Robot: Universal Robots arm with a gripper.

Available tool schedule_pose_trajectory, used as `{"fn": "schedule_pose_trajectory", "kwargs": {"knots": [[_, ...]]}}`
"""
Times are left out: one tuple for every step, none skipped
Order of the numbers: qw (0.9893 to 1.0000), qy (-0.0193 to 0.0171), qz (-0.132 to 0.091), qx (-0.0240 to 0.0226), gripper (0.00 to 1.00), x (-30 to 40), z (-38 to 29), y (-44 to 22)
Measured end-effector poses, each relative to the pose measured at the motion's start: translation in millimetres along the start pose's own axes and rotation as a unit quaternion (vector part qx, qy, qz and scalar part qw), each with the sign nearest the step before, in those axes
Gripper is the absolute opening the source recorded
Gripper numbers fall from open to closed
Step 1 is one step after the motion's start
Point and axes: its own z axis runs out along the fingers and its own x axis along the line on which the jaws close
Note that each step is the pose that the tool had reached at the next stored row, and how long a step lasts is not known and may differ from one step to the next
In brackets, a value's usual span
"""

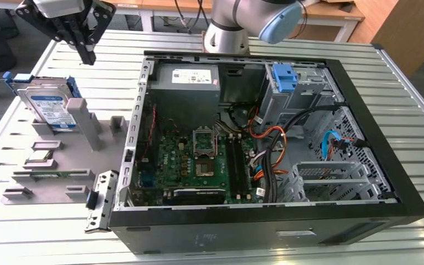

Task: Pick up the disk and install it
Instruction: 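Reach for the disk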

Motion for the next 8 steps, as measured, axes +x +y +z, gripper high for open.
{"fn": "schedule_pose_trajectory", "kwargs": {"knots": [[1.0000,0.0000,0.000,0.0000,0.11,1.8,0.0,-0.1],[1.0000,-0.0001,0.000,0.0001,0.11,3.7,-0.1,-0.3],[1.0000,-0.0001,0.000,0.0000,0.11,5.8,0.0,-0.4],[1.0000,-0.0001,0.000,0.0000,0.11,7.7,0.0,-0.6],[1.0000,-0.0001,0.000,0.0001,0.11,9.5,0.1,-0.7],[1.0000,-0.0001,0.000,0.0000,0.11,10.9,0.3,-0.9],[1.0000,-0.0002,0.000,0.0000,0.11,12.1,0.5,-0.9],[1.0000,-0.0002,0.000,0.0000,0.11,13.1,0.6,-1.0]]}}
